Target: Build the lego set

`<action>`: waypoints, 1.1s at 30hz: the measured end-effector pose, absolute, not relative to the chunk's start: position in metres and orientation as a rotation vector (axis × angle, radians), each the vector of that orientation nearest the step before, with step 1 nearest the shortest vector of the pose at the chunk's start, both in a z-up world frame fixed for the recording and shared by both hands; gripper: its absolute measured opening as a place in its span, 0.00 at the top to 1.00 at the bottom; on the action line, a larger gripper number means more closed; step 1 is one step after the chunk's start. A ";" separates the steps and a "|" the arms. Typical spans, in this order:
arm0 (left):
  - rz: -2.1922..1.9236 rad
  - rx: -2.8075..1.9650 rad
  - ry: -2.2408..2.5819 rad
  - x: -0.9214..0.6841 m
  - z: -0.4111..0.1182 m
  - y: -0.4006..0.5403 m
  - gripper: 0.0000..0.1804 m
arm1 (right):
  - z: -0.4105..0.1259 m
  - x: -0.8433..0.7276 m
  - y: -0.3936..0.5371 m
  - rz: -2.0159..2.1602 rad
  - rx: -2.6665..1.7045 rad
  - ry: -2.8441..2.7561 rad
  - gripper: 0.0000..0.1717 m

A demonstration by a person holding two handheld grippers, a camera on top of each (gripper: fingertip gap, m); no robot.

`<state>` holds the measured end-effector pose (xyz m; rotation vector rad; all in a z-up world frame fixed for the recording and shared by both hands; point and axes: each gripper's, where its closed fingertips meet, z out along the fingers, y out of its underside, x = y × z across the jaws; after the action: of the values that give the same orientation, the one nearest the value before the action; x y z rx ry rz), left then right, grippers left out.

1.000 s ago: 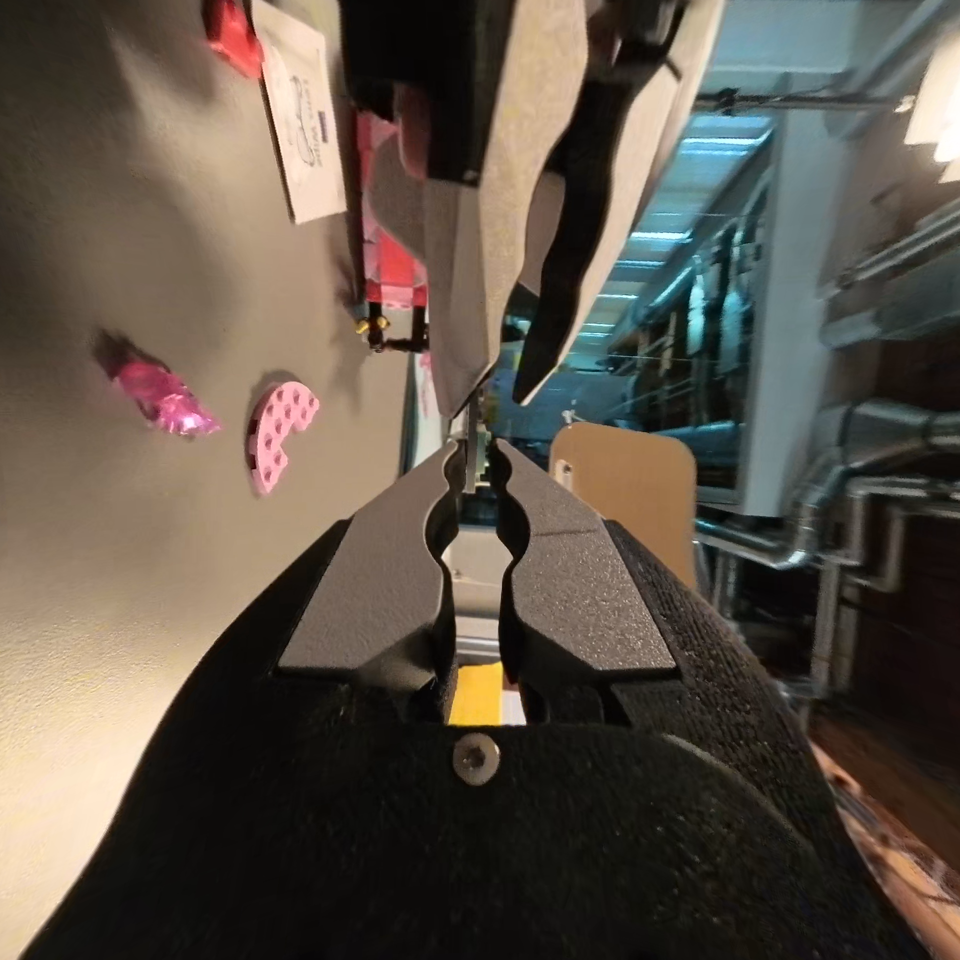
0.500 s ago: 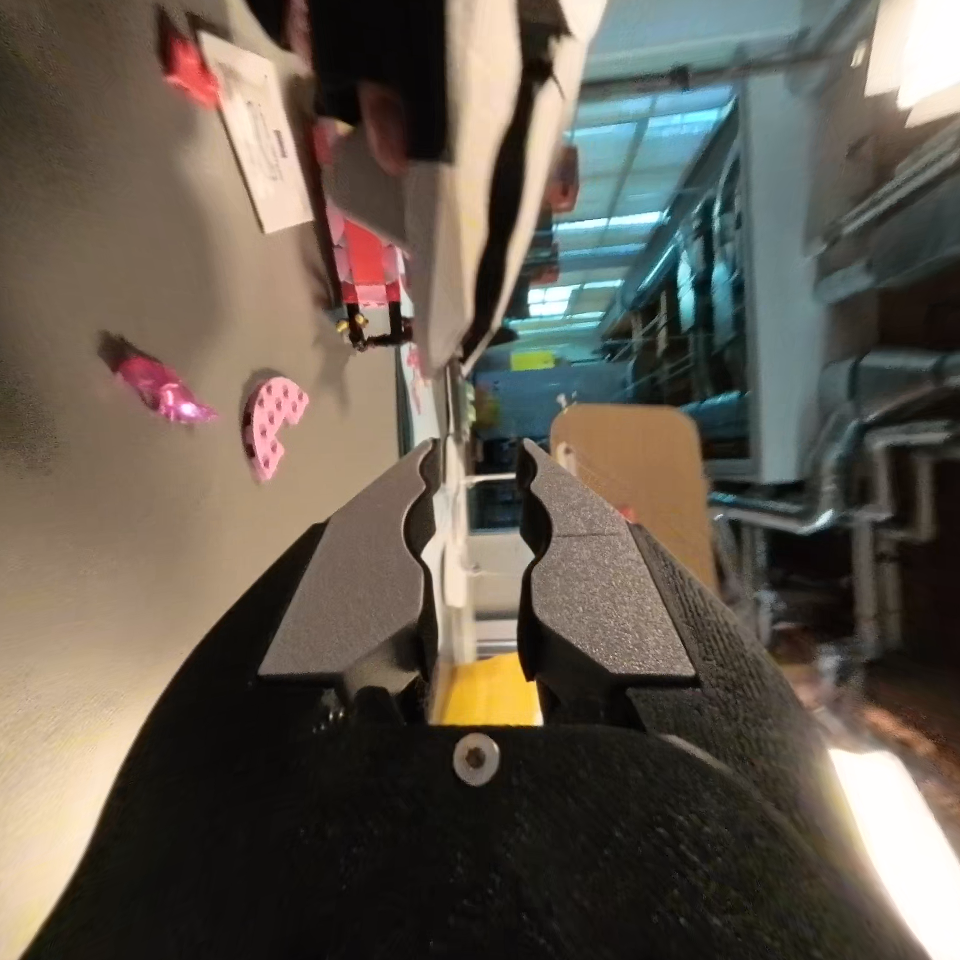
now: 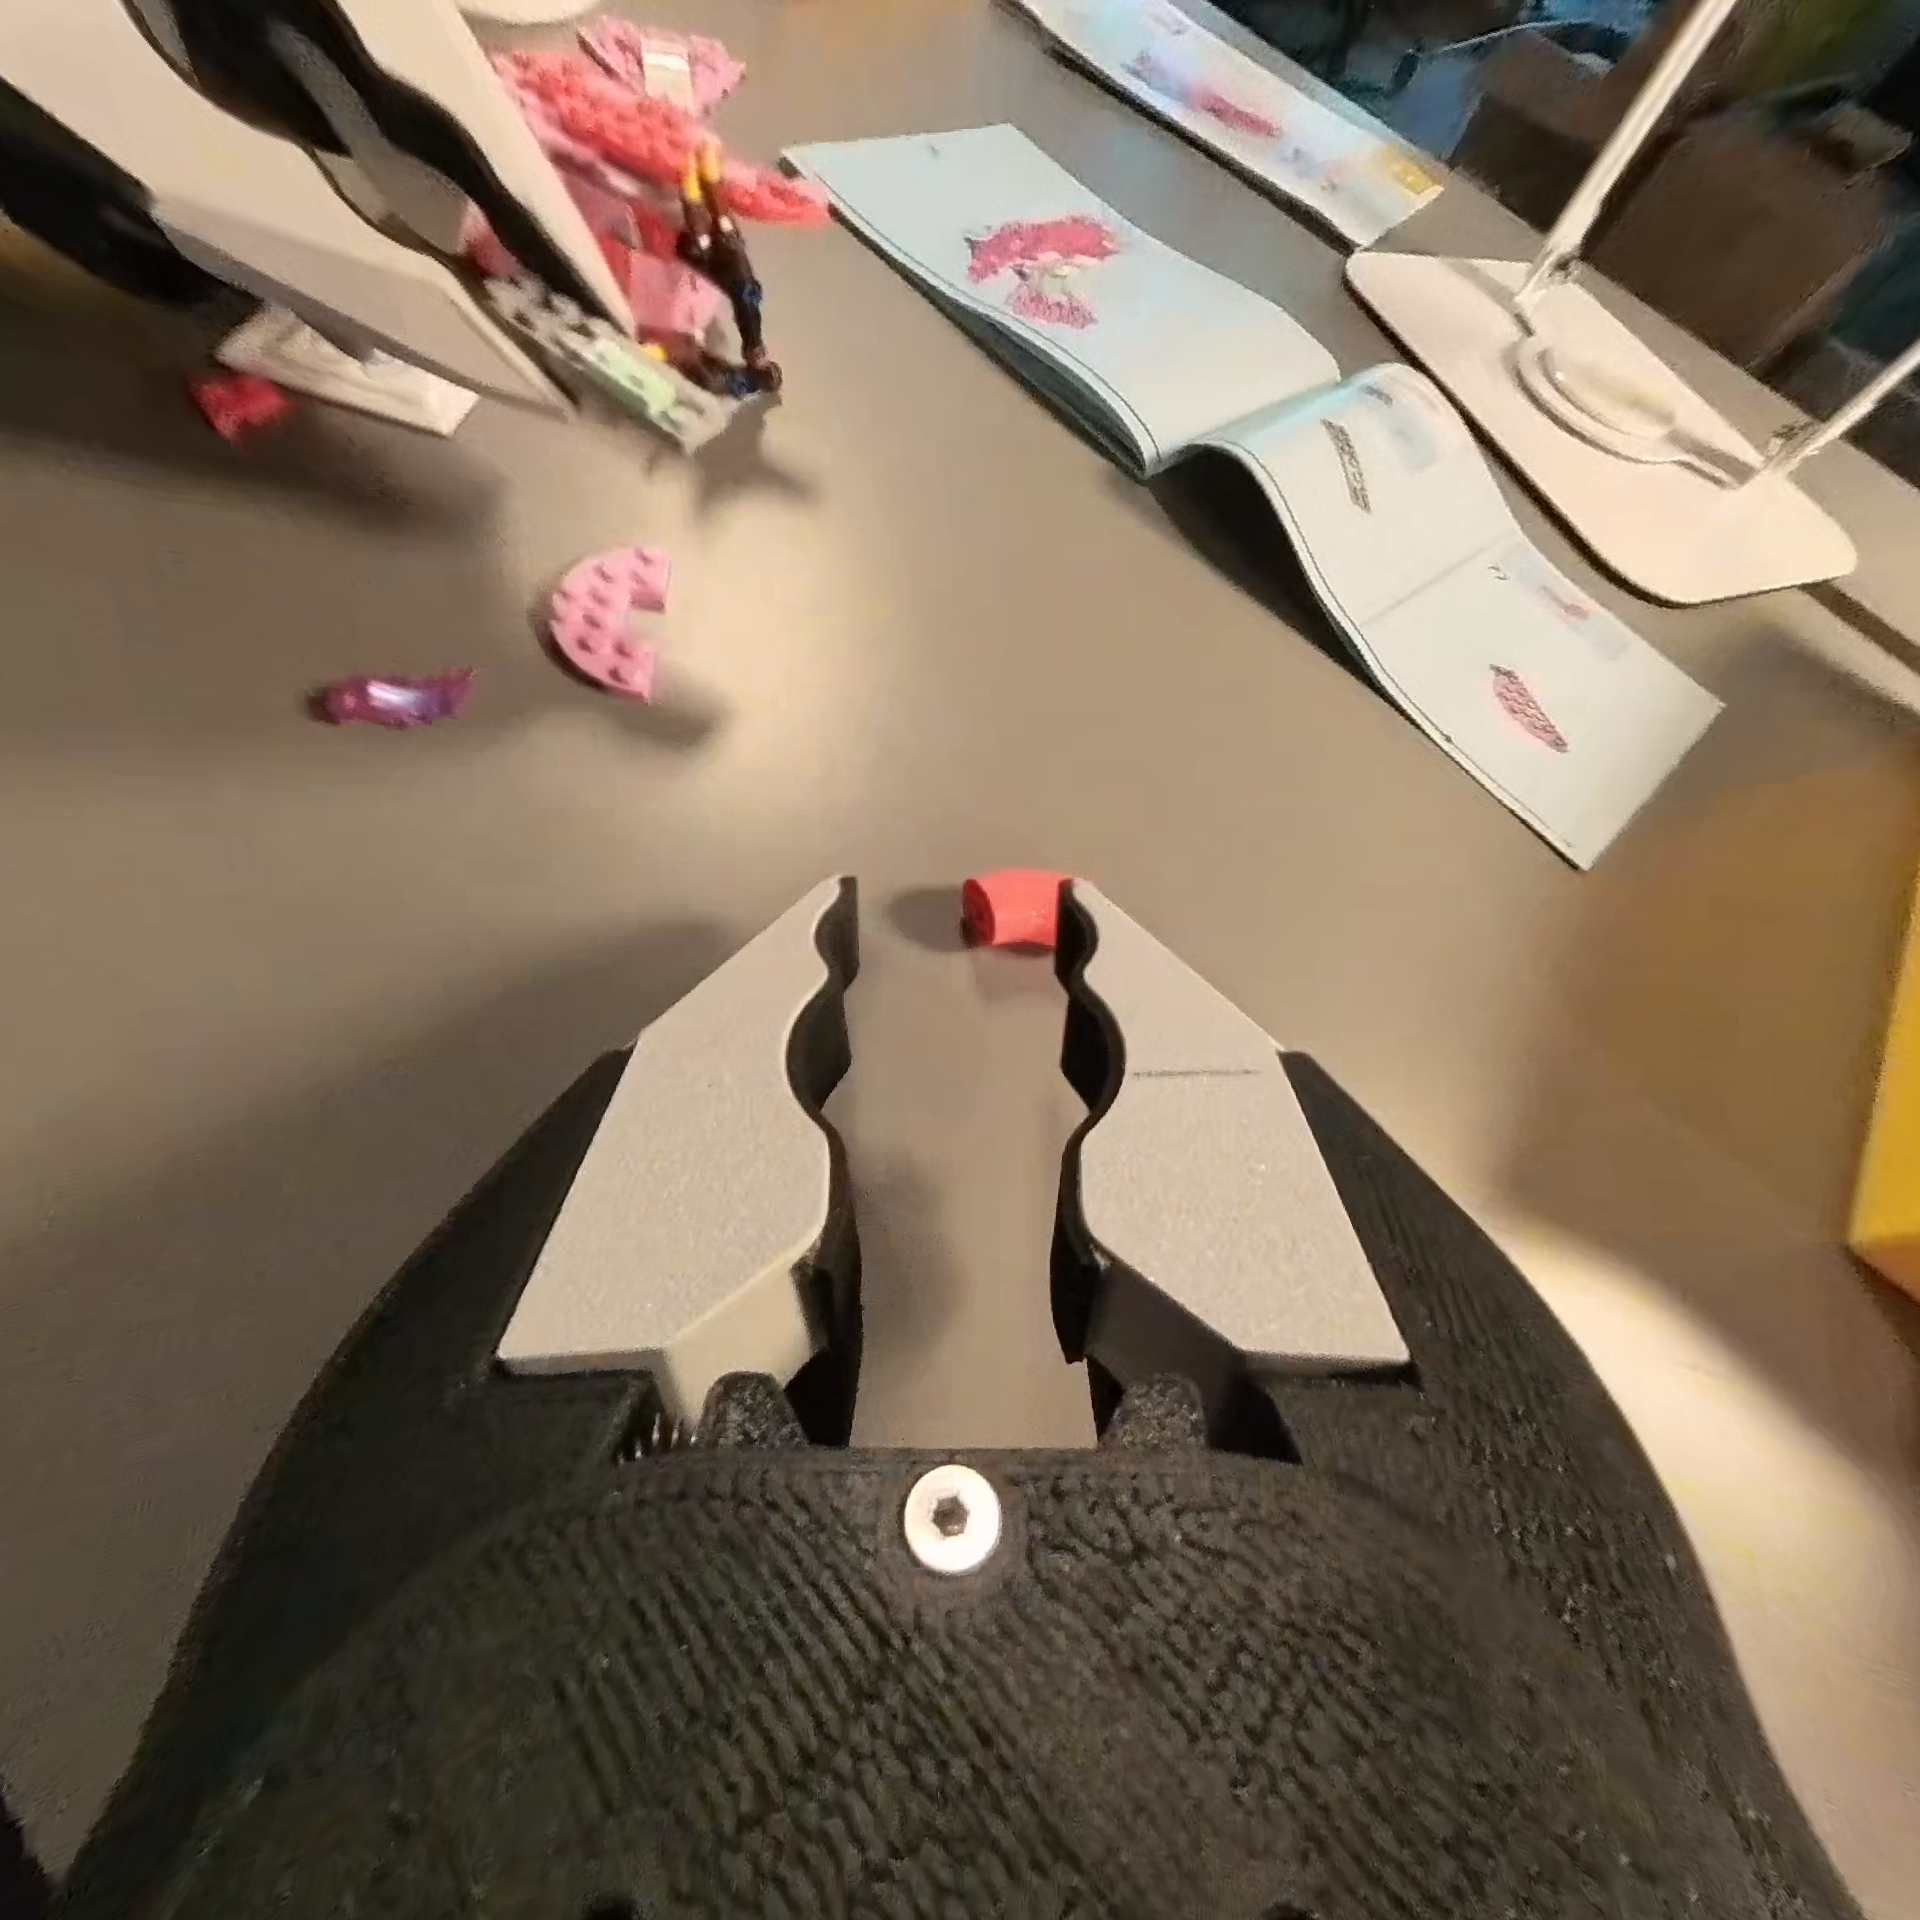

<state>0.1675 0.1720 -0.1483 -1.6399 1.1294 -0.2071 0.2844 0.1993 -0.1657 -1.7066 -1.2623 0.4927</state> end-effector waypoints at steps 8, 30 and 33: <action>-0.177 -1.629 1.098 0.162 -0.145 0.177 0.92 | -0.169 0.218 0.154 0.746 -1.675 -1.446 0.79; -0.194 -1.565 1.207 0.174 -0.151 0.165 0.92 | -0.163 0.234 0.159 0.619 -1.613 -1.704 0.79; -0.216 -1.522 1.263 0.182 -0.152 0.157 0.92 | -0.146 0.220 0.152 0.549 -1.454 -1.710 0.77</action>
<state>0.1819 0.1566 -0.1519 -1.5220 1.2630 -0.2161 0.2195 0.1523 -0.1462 -1.4536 -1.7099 0.5493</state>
